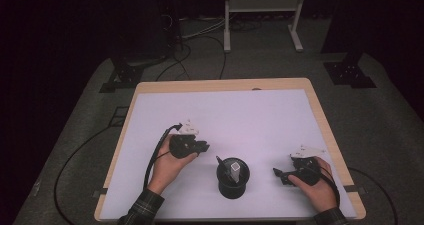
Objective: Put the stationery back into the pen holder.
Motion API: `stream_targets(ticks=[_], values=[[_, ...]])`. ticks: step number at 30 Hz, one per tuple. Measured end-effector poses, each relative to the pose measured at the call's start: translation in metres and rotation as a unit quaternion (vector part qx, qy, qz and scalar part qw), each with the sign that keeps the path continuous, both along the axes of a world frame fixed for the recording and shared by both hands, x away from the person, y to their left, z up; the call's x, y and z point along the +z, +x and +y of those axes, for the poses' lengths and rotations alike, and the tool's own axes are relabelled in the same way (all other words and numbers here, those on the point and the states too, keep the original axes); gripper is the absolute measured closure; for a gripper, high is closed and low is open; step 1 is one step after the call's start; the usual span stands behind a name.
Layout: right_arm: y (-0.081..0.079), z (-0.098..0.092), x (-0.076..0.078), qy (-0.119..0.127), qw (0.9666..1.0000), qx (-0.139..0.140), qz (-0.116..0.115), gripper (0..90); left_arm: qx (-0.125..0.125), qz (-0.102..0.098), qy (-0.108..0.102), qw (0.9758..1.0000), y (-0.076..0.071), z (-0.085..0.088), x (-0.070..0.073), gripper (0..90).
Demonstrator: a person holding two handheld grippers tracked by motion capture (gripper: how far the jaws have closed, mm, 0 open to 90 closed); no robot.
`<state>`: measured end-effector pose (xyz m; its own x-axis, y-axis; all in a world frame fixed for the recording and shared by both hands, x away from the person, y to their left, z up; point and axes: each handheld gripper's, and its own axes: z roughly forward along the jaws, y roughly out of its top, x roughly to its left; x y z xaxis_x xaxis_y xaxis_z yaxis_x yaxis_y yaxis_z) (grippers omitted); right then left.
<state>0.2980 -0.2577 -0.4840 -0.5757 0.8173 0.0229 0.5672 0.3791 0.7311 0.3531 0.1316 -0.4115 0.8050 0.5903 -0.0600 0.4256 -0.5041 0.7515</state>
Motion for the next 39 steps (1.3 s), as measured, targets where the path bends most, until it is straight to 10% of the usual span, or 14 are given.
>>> stream_targets(ticks=[20,39], values=[[0.0,0.0,0.0,0.0,1.0,0.0,0.0,12.4,-0.027,-0.085,-0.087,0.9922,-0.036,0.006,0.077,78.9],[0.0,0.0,0.0,0.0,1.0,0.0,0.0,12.4,-0.074,-0.107,-0.131,0.9828,-0.05,-0.021,0.105,78.8]])
